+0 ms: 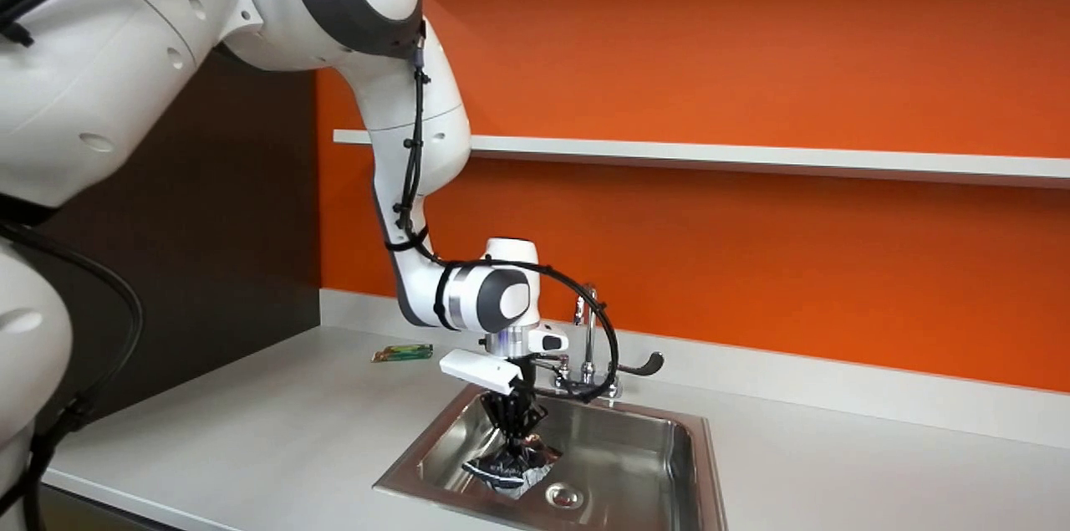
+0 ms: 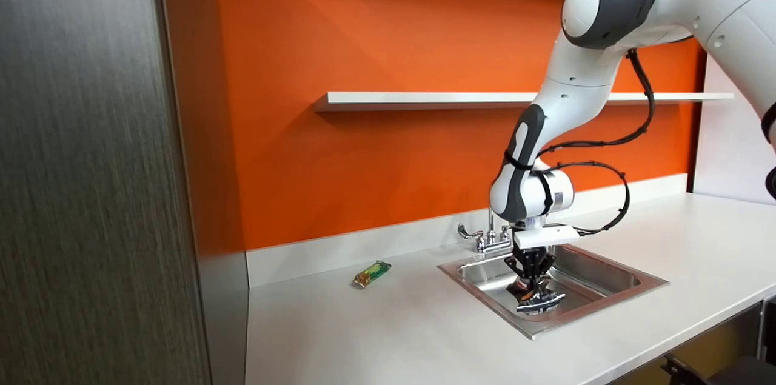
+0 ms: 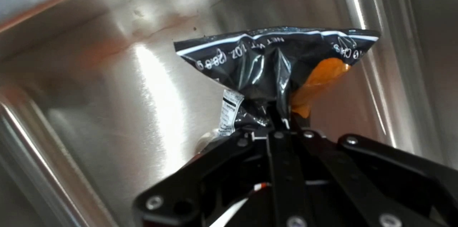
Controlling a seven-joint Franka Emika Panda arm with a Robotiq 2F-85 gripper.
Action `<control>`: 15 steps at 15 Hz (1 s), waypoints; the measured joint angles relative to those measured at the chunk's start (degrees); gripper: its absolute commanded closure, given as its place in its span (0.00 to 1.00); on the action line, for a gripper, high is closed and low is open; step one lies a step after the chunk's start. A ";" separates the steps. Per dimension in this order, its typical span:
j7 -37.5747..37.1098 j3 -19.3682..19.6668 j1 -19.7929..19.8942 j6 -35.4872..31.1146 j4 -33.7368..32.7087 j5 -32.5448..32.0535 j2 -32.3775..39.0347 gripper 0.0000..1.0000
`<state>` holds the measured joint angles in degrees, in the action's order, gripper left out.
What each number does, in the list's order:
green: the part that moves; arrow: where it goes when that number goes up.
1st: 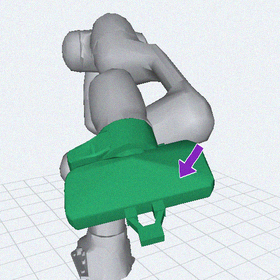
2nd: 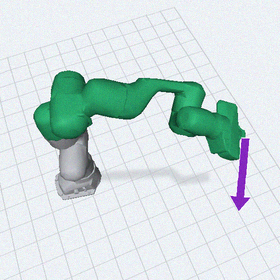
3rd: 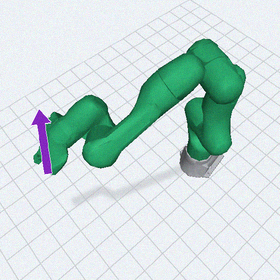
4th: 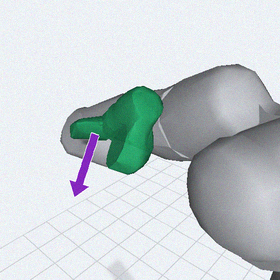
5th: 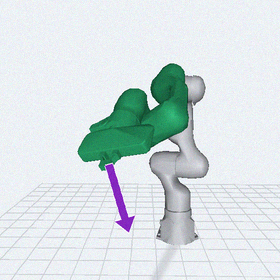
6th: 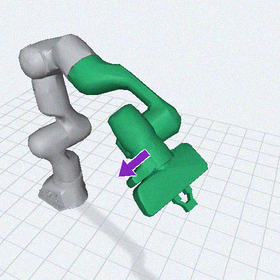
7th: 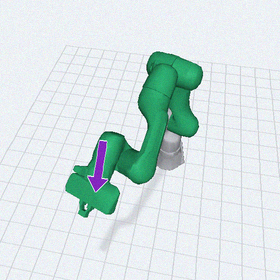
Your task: Put the chip packet inside the sink
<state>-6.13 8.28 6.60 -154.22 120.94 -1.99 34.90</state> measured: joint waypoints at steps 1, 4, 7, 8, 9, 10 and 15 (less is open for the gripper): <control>0.32 -0.19 0.33 -0.63 -0.09 0.33 0.82 1.00; 0.78 -0.45 1.00 -1.69 -0.54 0.85 2.89 1.00; 0.80 -0.51 1.32 -2.22 -1.04 0.91 4.17 1.00; 0.80 -0.52 1.35 -2.34 -1.13 0.91 4.43 1.00; 0.80 -0.53 1.36 -2.39 -1.20 0.91 4.60 1.00; 0.80 -0.54 1.36 -2.42 -1.24 0.91 4.70 1.00; 0.80 -0.61 1.36 -2.47 -1.27 0.91 4.93 0.59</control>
<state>-5.33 7.67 7.96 -156.70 119.66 -1.08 39.83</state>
